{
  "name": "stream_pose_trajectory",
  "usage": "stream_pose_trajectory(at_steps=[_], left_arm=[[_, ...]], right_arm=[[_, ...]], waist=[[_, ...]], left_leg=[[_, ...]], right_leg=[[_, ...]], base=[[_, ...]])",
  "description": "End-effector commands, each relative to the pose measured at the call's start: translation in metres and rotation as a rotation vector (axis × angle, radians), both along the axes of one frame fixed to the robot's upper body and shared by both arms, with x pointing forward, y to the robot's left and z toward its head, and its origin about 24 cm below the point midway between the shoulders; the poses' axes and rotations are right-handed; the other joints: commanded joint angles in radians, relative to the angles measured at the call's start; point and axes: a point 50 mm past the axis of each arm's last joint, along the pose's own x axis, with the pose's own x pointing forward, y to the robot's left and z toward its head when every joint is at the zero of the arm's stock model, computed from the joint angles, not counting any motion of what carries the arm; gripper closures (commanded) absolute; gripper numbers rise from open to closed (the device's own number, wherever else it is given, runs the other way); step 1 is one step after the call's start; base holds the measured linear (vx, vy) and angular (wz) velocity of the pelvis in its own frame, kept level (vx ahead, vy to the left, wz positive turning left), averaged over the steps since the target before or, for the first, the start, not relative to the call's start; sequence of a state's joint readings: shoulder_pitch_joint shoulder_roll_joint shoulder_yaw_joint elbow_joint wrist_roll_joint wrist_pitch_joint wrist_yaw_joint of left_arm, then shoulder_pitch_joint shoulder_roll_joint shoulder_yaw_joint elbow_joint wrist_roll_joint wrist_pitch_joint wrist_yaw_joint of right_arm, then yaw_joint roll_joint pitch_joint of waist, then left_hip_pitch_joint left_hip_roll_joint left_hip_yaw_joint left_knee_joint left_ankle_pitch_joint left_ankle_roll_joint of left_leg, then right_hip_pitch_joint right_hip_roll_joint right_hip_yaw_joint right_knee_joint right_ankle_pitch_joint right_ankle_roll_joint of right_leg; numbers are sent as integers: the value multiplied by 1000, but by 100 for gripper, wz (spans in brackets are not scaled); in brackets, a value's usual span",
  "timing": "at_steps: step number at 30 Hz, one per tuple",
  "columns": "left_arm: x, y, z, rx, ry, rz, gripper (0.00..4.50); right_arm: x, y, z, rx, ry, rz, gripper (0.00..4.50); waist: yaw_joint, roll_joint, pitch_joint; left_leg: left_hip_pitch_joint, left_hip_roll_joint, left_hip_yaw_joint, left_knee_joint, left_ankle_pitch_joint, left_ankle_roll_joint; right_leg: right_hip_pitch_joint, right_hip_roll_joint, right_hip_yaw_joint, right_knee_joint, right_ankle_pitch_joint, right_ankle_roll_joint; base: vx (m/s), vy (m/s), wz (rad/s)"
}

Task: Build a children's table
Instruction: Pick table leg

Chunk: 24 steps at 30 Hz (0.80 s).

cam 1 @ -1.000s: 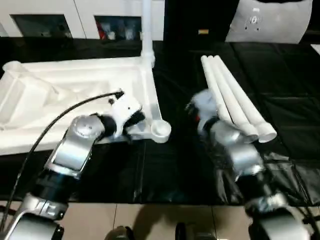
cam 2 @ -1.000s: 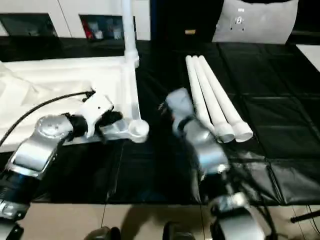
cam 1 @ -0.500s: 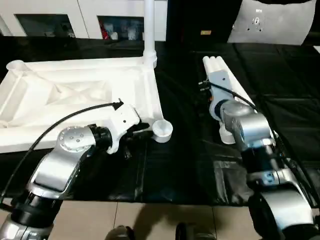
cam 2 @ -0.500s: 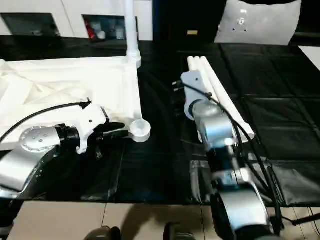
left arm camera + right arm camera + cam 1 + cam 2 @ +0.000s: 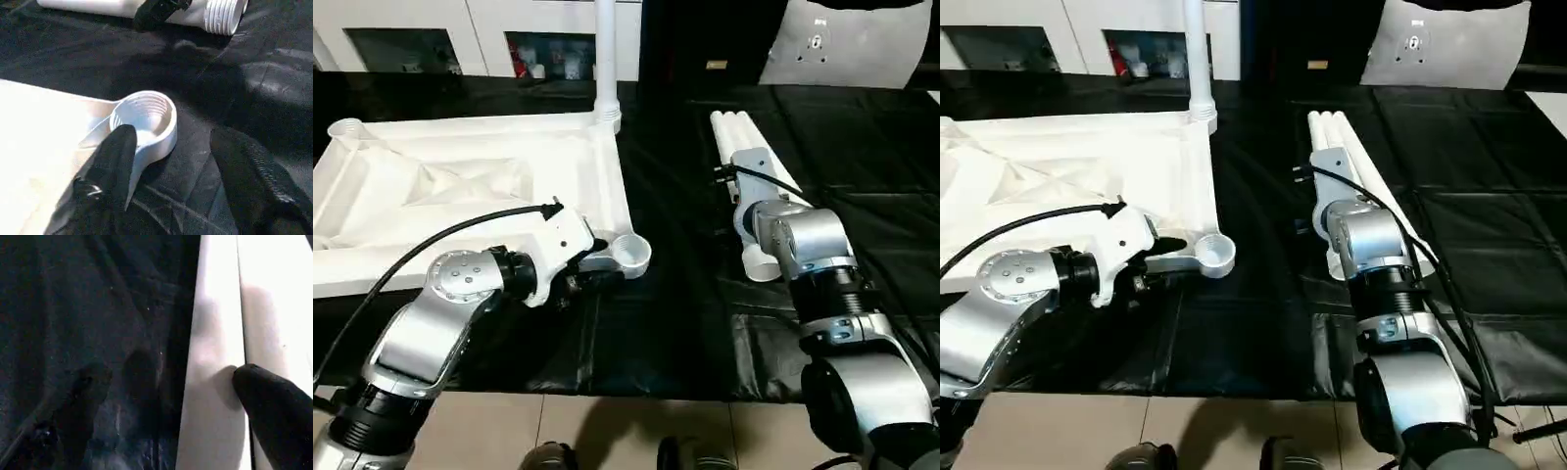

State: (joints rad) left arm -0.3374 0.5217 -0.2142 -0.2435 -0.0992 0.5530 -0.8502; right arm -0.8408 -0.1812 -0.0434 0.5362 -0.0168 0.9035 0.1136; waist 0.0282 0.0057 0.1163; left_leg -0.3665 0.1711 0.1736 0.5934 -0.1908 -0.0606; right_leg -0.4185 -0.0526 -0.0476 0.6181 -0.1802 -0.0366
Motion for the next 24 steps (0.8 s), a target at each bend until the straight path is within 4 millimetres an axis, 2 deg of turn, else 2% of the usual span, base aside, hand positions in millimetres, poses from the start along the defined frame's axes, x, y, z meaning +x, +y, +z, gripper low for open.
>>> stream_pose_trajectory(at_steps=[1,5,8,9,15,18,24], left_arm=[[-2,-2,1,8,6,-25,146],[-4,-3,0,12,9,-34,113],[-4,-4,1,9,11,-37,96],[-4,-4,1,10,10,-37,78],[-4,-4,1,12,7,-38,38],[-4,-4,1,12,9,-38,10],[-4,-5,1,13,14,-44,4]], right_arm=[[-3,-1,-7,33,70,-1,0],[-4,-3,-11,50,82,-26,0],[-4,1,-7,128,88,-11,0],[-4,2,-4,128,75,5,0],[-1,-2,8,124,5,-4,0],[-1,-4,12,118,-8,-14,0],[-2,-12,17,84,-25,-52,0]], waist=[[1,3,-89],[5,2,-92],[5,0,-93],[6,0,-93],[6,-1,-90],[7,-1,-92],[7,-1,-92]], left_leg=[[8,40,-7,-56,-58,13],[8,40,-7,-54,-49,8],[7,40,-7,-53,-58,4],[7,40,-8,-53,-77,0],[8,39,-9,-53,-110,-18],[6,38,-9,-52,-90,-17],[5,35,-8,-51,-77,-12]], right_leg=[[70,-70,55,-56,-79,-229],[69,-71,55,-54,-62,-232],[70,-71,55,-53,-65,-231],[70,-71,54,-55,-93,-226],[65,-72,55,-61,-175,-200],[67,-70,55,-58,-145,-197],[68,-68,55,-56,-120,-202]], base=[[0,0,0],[0,0,0],[0,0,0],[0,0,0],[0,0,0],[0,0,0],[0,0,0]])
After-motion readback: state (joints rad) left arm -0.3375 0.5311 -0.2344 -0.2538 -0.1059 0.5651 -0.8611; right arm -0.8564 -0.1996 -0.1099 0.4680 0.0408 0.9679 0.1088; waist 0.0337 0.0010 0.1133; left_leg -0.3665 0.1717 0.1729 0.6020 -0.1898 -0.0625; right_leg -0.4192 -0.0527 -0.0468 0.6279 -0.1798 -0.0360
